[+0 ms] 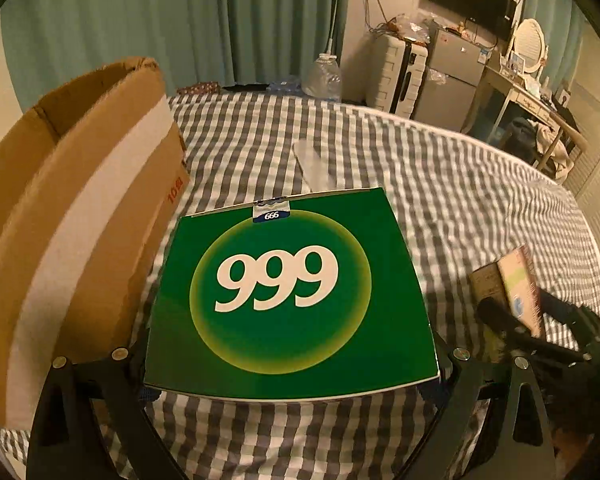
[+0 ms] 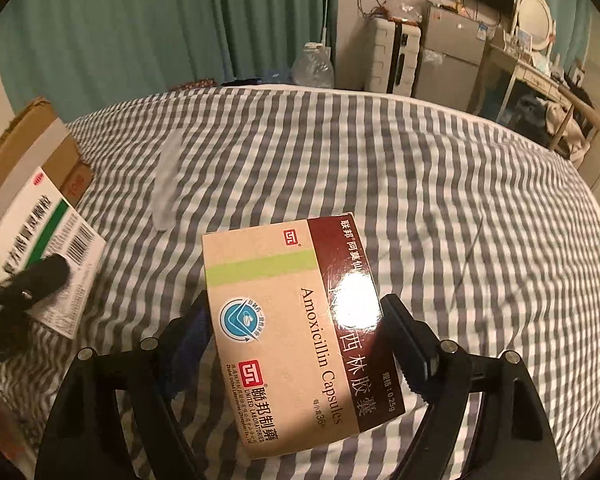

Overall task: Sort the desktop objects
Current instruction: 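Carry both medicine boxes into the box and open both tools, then grasp the black hair tie with left tool while right tool grasps clear comb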

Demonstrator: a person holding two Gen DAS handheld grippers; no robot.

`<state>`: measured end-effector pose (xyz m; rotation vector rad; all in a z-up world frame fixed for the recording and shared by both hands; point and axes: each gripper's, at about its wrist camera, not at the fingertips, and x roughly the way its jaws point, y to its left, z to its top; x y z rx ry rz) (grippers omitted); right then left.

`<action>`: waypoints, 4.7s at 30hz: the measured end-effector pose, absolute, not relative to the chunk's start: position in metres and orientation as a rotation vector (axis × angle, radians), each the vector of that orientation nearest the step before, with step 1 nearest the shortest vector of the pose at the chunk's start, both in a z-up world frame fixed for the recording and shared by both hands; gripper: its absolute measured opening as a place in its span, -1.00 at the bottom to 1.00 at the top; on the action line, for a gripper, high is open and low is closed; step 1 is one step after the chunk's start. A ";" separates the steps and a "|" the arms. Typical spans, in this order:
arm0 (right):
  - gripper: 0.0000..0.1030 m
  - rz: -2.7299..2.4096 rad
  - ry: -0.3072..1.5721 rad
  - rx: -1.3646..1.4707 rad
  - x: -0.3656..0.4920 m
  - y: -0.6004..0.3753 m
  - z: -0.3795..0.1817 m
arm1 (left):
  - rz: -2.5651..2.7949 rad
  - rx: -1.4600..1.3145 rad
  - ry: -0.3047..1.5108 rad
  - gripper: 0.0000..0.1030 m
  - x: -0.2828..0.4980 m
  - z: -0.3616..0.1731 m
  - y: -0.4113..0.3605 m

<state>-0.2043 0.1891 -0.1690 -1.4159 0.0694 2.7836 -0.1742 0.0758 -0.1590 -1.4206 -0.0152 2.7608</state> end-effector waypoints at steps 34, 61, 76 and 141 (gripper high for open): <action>0.43 2.816 -0.042 -1.402 -0.187 0.179 -0.165 | 2.723 -1.457 0.068 0.81 -0.139 -0.169 0.067; 0.43 3.120 -0.003 -1.064 -0.118 0.064 0.026 | 2.897 -1.063 -0.013 0.82 -0.126 0.050 -0.026; 0.43 3.267 0.206 -1.372 -0.235 -0.063 -0.006 | 2.999 -1.331 -0.064 0.82 -0.163 -0.027 -0.163; 0.95 3.002 0.093 -1.265 -0.200 0.147 -0.167 | 2.946 -1.445 0.122 1.00 -0.249 -0.215 -0.016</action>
